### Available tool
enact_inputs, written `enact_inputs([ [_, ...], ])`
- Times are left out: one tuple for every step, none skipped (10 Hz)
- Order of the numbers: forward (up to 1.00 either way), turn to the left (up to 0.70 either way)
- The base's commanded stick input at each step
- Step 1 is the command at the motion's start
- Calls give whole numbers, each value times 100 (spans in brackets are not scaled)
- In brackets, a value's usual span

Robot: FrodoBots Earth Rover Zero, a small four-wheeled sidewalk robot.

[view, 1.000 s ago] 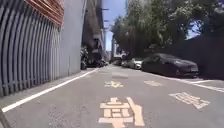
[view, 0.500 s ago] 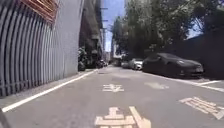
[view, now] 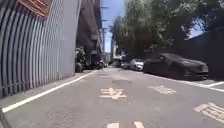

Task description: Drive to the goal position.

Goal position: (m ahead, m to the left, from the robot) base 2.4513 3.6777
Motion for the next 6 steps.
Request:
enact_inputs([
  [70,0],
  [70,0],
  [70,0],
  [70,0],
  [70,0],
  [70,0],
])
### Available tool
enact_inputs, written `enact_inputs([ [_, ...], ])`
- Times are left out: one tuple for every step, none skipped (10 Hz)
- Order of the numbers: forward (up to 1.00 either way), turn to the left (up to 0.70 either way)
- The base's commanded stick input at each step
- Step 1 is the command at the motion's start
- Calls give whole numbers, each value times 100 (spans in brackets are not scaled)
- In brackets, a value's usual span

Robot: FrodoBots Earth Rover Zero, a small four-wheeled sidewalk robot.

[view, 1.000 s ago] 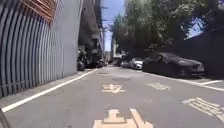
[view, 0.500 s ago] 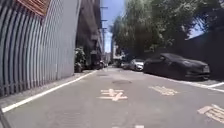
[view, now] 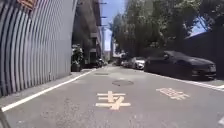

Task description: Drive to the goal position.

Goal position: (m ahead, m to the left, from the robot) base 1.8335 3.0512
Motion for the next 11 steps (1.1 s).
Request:
enact_inputs([
  [70,0],
  [70,0],
  [70,0],
  [70,0],
  [70,0],
  [70,0],
  [70,0],
  [70,0],
  [70,0],
  [70,0],
  [70,0],
])
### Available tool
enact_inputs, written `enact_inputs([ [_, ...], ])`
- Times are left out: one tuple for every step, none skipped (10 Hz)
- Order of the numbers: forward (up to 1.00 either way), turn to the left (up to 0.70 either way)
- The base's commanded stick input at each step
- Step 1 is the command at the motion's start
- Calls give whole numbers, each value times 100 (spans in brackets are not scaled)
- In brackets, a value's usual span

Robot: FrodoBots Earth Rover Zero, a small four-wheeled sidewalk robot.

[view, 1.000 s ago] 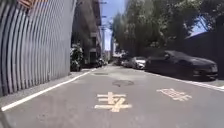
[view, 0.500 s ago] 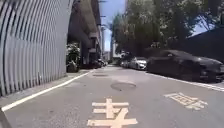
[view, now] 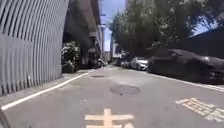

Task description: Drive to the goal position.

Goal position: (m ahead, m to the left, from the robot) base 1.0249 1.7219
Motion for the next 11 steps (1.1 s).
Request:
enact_inputs([
  [70,4],
  [70,14],
  [70,14],
  [70,14],
  [70,14],
  [70,14],
  [69,14],
  [64,13],
  [58,12],
  [53,11],
  [47,9],
])
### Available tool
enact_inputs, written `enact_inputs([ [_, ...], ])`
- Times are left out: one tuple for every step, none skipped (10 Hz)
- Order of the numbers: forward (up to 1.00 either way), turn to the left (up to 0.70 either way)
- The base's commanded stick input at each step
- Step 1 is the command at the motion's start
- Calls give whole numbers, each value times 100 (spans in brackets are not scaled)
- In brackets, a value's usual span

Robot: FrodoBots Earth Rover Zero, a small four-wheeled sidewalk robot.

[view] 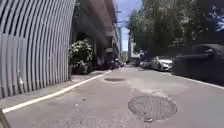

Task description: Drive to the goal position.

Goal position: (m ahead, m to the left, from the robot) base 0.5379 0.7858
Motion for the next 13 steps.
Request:
enact_inputs([
  [42,8],
  [36,7],
  [31,6],
  [25,5],
  [20,4],
  [14,3],
  [8,2],
  [3,1],
  [0,0],
  [0,0],
  [0,0],
  [0,0],
  [0,0],
])
